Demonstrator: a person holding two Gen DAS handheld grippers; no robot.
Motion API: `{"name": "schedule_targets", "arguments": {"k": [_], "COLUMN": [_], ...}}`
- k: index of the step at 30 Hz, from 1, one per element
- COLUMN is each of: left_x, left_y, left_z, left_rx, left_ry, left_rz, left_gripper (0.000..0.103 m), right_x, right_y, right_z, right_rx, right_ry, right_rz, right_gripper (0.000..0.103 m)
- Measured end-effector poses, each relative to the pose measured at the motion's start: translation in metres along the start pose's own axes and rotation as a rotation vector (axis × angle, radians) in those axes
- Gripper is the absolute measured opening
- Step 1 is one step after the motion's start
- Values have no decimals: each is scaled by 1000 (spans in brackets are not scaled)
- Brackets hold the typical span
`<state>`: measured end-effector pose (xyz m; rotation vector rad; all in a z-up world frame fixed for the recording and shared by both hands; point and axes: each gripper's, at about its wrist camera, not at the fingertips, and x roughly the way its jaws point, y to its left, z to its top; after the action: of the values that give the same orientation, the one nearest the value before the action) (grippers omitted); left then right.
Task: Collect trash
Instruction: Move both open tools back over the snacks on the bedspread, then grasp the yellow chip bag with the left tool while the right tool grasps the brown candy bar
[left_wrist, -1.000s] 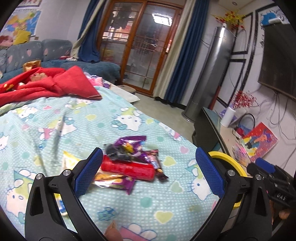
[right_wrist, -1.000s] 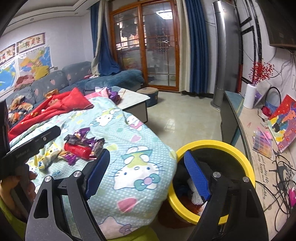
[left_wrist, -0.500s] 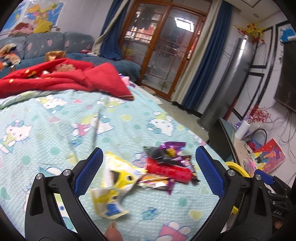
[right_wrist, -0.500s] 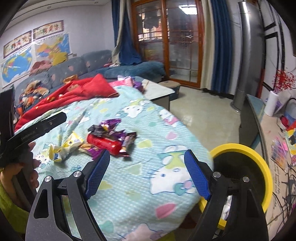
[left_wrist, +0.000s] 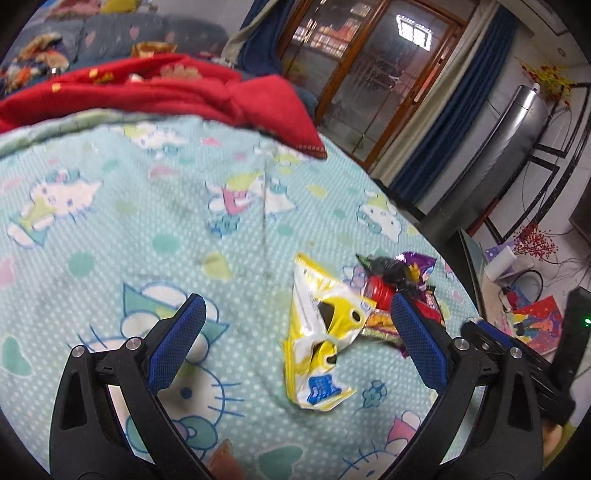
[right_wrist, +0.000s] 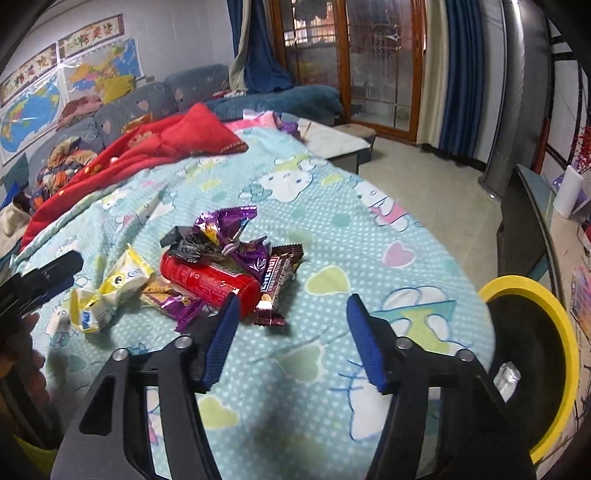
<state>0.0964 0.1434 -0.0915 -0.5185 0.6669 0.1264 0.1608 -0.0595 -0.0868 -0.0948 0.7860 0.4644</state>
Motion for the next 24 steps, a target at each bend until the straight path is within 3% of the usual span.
{"name": "schedule_targets", "arguments": {"k": [5, 11, 16, 21, 23, 24], "left_x": [7, 14, 22, 23, 25, 26], "left_y": [0, -7, -14, -14, -14, -14], "left_z": [-6, -12, -16, -17, -18, -18], "left_rx": [-7, 23, 57, 61, 59, 57], "left_ry": [49, 95, 133, 146, 157, 164], "left_rz": [-37, -60, -57, -56, -72, -79], "left_gripper": [73, 71, 71, 52, 35, 34], "right_x": [20, 41, 40, 41, 41, 40], "right_y": [-1, -9, -13, -17, -17, -16], "right_z": [4, 1, -3, -5, -6, -7], "right_rx": [25, 73, 81, 85, 78, 70], "right_ry": [31, 93, 81, 72, 72, 71], "right_rz": [25, 54, 60, 61, 64, 63], "right_gripper": [45, 38, 32, 22, 20, 19]}}
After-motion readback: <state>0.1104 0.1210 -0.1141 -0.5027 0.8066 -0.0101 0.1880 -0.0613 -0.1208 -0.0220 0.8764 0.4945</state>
